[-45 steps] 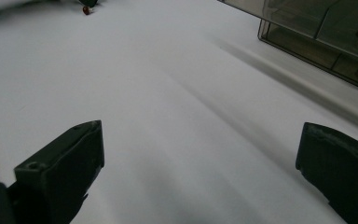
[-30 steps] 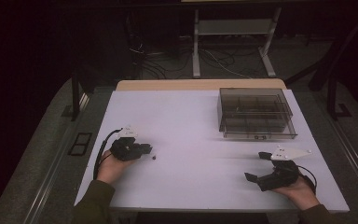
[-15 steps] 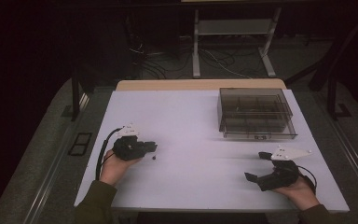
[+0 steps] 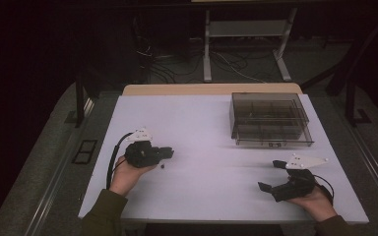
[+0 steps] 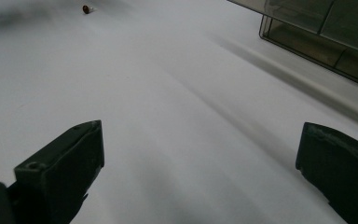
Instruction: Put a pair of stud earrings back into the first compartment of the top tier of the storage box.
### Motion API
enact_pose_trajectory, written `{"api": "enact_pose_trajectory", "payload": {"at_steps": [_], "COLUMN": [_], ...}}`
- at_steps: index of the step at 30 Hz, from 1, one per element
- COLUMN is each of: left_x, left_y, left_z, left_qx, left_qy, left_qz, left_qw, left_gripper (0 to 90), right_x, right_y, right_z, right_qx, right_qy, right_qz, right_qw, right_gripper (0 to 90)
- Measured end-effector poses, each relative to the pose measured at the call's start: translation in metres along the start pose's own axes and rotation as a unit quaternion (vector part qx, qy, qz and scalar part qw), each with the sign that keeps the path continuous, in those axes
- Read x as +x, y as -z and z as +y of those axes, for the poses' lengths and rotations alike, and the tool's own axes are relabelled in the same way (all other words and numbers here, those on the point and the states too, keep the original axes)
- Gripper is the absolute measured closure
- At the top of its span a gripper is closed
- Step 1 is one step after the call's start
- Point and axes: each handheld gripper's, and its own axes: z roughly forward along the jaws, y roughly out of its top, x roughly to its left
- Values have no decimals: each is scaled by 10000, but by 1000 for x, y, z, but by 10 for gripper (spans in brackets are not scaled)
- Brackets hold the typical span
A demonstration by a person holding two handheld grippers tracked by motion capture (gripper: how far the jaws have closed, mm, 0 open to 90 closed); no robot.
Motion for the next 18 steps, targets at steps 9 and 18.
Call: {"api": "enact_pose_trajectory", "payload": {"at_steps": [9, 18], "left_x": [-12, -20], "left_y": [-18, -40], "left_z": [20, 42], "left_qx": [-60, -93], "left_qy": [-115, -257], "left_qz": [-229, -457], "left_qw": [9997, 9986], "left_gripper": [789, 789], "right_x": [0, 0], "right_y": [0, 0], "right_z": [0, 0], "right_qx": [6, -16], "right_qy": [-5, -7], "right_qz": [0, 15], "right_qw": [10000, 10000], "right_gripper": [5, 5]}}
